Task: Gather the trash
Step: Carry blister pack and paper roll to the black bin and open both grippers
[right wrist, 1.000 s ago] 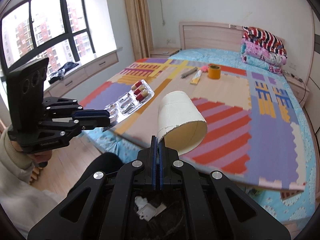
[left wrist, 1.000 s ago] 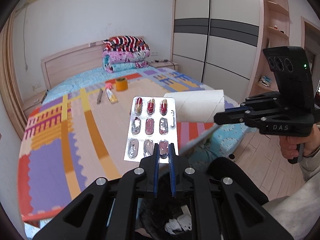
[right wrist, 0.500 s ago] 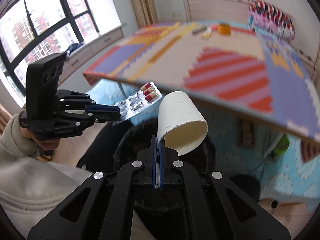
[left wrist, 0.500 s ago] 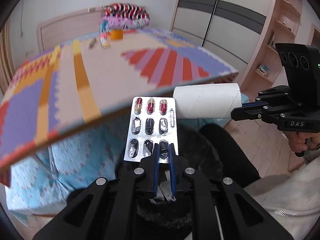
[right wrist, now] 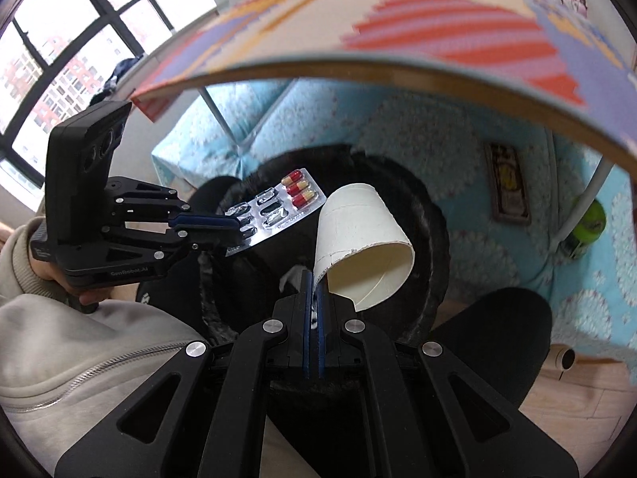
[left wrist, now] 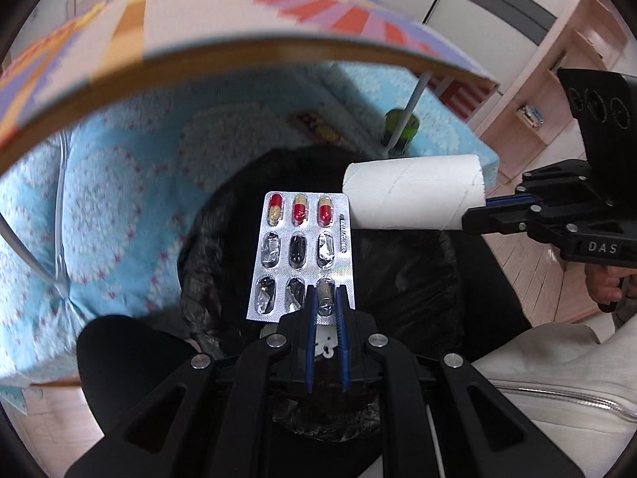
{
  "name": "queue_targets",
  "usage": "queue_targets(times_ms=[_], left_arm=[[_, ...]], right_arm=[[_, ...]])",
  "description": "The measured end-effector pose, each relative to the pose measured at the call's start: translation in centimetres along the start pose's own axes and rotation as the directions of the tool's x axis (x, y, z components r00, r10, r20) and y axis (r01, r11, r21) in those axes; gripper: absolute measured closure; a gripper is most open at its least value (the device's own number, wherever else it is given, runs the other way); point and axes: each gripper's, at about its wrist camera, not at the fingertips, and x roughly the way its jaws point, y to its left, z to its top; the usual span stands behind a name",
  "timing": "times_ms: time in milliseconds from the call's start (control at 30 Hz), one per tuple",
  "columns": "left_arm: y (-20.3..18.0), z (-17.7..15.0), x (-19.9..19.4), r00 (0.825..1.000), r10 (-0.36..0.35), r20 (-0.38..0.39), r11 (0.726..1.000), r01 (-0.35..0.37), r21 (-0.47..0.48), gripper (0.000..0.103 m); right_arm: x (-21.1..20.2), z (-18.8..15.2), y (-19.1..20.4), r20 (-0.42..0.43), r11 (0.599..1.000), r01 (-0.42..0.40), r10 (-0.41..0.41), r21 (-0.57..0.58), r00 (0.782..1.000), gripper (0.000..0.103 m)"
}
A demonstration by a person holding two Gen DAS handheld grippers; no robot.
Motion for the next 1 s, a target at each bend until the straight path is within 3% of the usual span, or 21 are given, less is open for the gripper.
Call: queue_targets(times_ms=[233, 400, 667, 733, 767, 800, 867, 1000], left_arm=[[1.0, -0.1, 2.4, 0.998, -0.001, -0.063, 0.998, -0.002, -0.055, 0.094], [1.5, -0.1, 3.7, 0.993, 0.035, -0.116, 0.996, -0.043, -0.073, 0.094], [1.3, 0.1, 4.0, 0.99, 0.054, -0.129, 0.996, -0.063, -0.066, 0.093], [1.3, 0.1, 3.9, 0.99, 0.056, -0.131, 0.996, -0.064, -0.062, 0.091], [1.2, 0.2, 3.8, 0.99, 0.057, -0.129, 0.996, -0.065, -0.061, 0.085], [1.2, 0.2, 3.6, 0.99, 0.06, -0.124, 0.996, -0.068, -0.062, 0.074], [1.1, 0.4, 3.1, 0.992, 0.071, -0.104, 0.995, -0.078, -0.06, 0.058], [0.9, 0.9, 1.8, 0.996, 0.066, -0.064, 0.996, -0.07, -0.059, 0.056]], right_arm=[[2.8, -0.3, -0.5, -0.068, 1.0, -0.005, 0.007, 0.018, 0.998, 0.1], [4.1, 0.0, -0.4, -0.094, 1.0, 0.001, 0.0, 0.011, 0.996, 0.1], [4.8, 0.3, -0.4, -0.117, 1.0, 0.004, -0.003, 0.006, 0.993, 0.099], [4.7, 0.4, -0.3, -0.115, 1.0, 0.005, -0.005, 0.004, 0.993, 0.089], [4.7, 0.5, -0.2, -0.11, 1.0, 0.009, -0.009, -0.001, 0.994, 0.081], [4.6, 0.5, 0.0, -0.104, 1.0, 0.018, -0.019, -0.008, 0.994, 0.066], [4.3, 0.6, 0.2, -0.092, 0.999, 0.029, -0.031, -0.02, 0.995, 0.063], [3.8, 0.9, 0.6, -0.077, 0.999, 0.03, -0.033, -0.031, 0.997, 0.063]])
